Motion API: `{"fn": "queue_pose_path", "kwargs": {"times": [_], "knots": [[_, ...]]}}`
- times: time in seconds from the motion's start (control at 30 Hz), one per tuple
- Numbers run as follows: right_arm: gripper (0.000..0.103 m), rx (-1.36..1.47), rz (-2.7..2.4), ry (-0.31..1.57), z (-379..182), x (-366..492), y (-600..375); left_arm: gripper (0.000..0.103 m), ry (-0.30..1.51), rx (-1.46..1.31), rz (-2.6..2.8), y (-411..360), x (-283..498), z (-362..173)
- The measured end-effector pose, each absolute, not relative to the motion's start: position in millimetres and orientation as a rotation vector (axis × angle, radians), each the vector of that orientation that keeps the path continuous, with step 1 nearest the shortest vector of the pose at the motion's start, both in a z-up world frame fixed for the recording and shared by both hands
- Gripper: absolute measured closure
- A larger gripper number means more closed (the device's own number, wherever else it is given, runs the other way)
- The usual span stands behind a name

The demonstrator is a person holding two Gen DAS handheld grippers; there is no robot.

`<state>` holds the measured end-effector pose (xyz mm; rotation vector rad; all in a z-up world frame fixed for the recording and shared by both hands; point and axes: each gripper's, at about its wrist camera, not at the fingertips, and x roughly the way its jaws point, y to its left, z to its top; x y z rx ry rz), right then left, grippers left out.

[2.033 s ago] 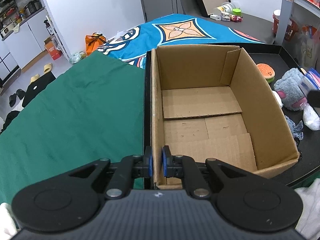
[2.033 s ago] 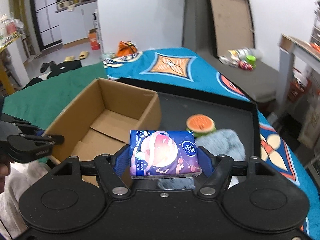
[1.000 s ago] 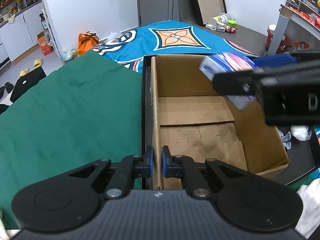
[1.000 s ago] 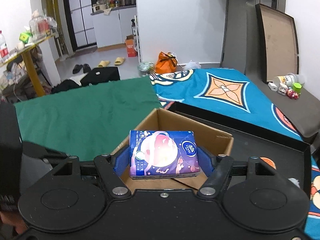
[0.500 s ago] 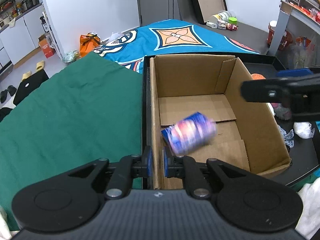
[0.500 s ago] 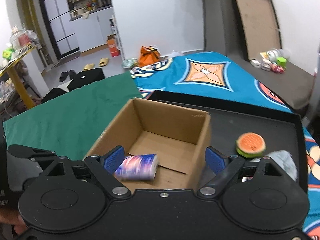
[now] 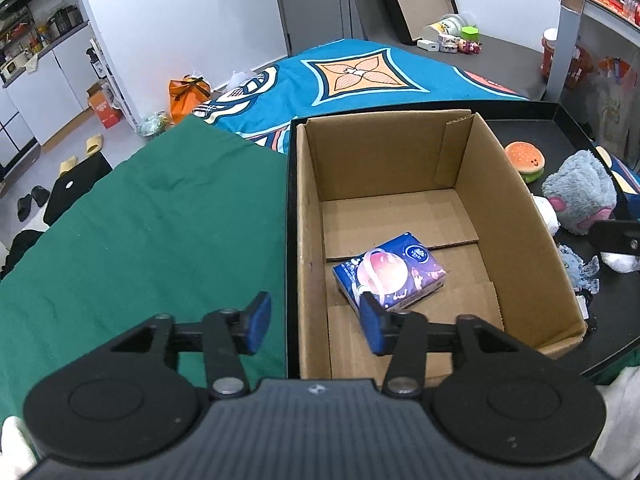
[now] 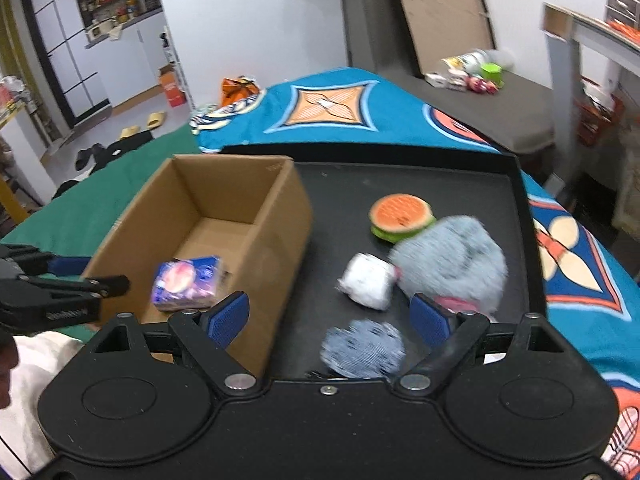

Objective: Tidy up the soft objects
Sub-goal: 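Lift the tissue pack with the right gripper and release it into the box, then grasp the clear bag of white fluff with the right gripper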

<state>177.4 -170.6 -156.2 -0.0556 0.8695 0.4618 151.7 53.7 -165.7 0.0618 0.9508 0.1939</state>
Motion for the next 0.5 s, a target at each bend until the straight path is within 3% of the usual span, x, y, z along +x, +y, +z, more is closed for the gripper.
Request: {"fn": "queue_pose_path", "kwargs": {"times": [0.3,0.5], "knots": [[0.018,-0.043,0.390,0.890,-170.5,187.2,-205.5,0.034,0.959,0.095,0.231,44.5,156.9,-171.5],[0.020,-0.045,0.349,0.920,-189.4,196.4,-221.4,0.031,0.975,0.134,0.245,37.1,164.1,-176.9]]}}
